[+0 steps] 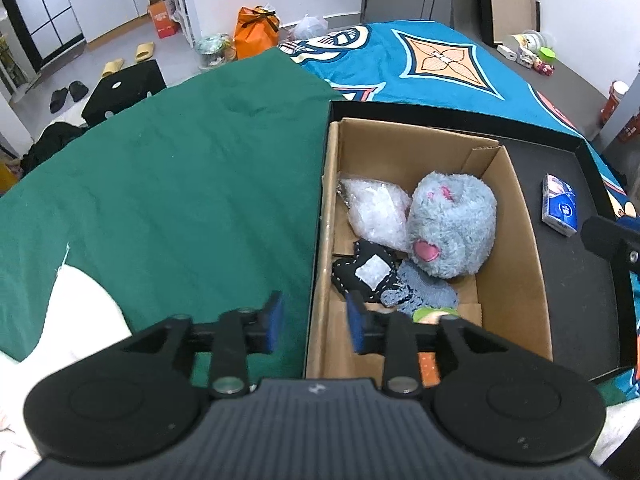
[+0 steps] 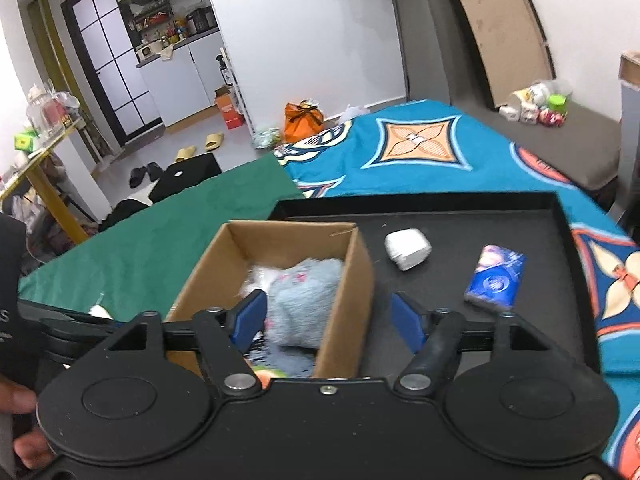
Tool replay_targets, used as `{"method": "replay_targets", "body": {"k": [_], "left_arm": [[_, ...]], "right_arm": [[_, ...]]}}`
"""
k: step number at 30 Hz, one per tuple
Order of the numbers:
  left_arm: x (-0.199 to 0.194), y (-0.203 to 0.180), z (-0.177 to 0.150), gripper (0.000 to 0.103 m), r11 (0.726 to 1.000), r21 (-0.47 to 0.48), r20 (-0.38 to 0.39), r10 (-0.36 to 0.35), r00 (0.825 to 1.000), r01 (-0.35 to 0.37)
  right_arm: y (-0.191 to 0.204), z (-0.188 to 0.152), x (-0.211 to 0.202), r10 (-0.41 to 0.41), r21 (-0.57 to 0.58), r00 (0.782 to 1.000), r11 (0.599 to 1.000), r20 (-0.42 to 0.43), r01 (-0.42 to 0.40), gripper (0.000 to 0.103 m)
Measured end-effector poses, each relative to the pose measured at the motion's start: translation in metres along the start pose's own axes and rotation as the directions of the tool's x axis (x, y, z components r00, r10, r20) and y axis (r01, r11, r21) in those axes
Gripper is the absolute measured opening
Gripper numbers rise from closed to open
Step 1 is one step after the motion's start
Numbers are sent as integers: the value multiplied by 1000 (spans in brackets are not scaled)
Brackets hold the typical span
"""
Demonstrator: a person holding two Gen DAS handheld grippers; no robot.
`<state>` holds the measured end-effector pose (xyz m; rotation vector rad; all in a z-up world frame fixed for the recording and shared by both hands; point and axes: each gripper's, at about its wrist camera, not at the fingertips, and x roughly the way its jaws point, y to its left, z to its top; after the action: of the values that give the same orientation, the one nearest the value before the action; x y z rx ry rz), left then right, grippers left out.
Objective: Organize soft objects
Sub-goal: 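Move the right tool to the blue tissue pack and close on it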
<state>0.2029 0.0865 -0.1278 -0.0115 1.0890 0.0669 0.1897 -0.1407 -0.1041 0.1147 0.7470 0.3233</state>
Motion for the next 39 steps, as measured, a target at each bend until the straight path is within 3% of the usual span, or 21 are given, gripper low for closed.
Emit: {"method": "replay_targets", "body": {"k": [7, 10, 14, 22, 28, 39], "left_arm": [[-6, -14, 1, 53, 996, 49, 34, 66, 997, -68], [-5, -21, 2, 55, 987, 62, 40, 143, 989, -145], [-2, -26, 3, 56, 980, 78, 26, 184, 983, -186], [3, -37, 4, 56, 964, 109, 1, 244, 970, -243], [4, -56, 4, 57, 939, 182, 15, 293, 956, -291], [14, -71, 10, 59, 910, 206, -21, 372, 928, -360]], "right_arm": [[-17, 9, 1, -16, -23, 1000, 1000, 16, 17, 80], [-23, 14, 3, -29, -34, 999, 999, 28, 30, 86], [-31, 12, 9, -49, -29, 998, 998, 47, 51, 94], [-57, -5, 26, -63, 20, 997, 998, 48, 62, 94], [-80, -20, 41, -127, 81, 991, 989, 45, 124, 94], [-107, -35, 73, -169, 184, 986, 969, 9, 165, 94]]}}
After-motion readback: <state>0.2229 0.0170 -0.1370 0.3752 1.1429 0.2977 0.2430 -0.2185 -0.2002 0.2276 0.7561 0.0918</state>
